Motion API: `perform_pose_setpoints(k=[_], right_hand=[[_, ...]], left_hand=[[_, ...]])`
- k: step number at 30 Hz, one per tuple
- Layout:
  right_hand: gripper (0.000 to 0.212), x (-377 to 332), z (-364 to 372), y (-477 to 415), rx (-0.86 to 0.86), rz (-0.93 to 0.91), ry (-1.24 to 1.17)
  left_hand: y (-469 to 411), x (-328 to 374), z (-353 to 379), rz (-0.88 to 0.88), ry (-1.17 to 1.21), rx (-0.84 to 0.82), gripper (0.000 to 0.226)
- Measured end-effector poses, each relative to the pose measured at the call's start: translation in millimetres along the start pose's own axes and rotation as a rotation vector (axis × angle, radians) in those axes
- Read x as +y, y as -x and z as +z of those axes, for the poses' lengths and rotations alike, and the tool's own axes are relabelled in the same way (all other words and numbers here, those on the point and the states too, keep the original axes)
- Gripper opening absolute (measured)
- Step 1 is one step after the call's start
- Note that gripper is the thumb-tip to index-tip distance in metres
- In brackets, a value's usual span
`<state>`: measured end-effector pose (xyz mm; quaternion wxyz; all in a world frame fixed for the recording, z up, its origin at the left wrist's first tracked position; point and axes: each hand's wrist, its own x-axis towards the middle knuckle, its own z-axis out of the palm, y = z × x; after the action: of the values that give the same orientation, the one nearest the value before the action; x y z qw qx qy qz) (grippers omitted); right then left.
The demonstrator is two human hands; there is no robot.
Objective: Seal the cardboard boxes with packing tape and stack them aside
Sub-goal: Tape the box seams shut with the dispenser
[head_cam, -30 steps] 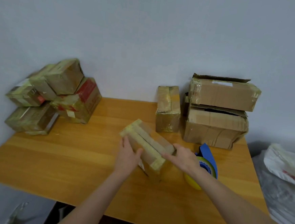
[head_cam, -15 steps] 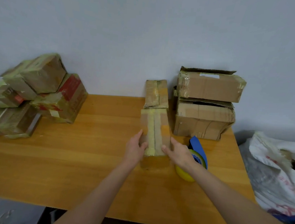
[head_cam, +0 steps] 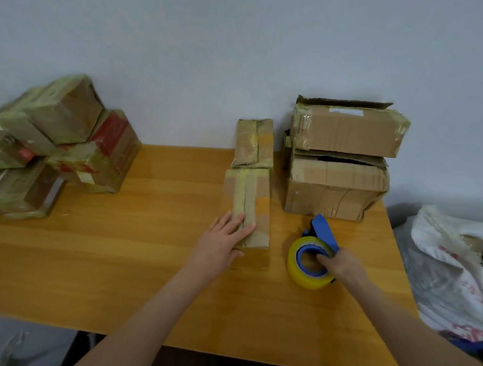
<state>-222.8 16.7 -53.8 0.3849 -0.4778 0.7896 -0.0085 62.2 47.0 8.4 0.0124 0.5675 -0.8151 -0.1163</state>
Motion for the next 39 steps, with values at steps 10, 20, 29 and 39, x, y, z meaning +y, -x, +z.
perform_pose_setpoints(k=[10,20,29,39], right_hand=[[0.028,-20.1,-4.7,2.3,-0.124,0.005,-0.394],[0.060,-30.8,-47.3,36.0,-0.174,-0.206,-0.457],[0.079,-59.0,-128.2,109.2,-0.273,-0.697,-0.235],[0.075,-76.8,-114.1,116.0,-0.352,-0.803,-0.064]], left_hand=[[-0.6,3.1,2.0,-0.014,0.051,-0.001,0.068],[2.3,1.0,-4.9,-0.018,0.079,-0.043,0.066],[-13.6,38.8,-72.3,-0.509,1.440,0.077,0.050],[-5.1,41.3,-70.7,-0.503,1.595,0.041,0.017]])
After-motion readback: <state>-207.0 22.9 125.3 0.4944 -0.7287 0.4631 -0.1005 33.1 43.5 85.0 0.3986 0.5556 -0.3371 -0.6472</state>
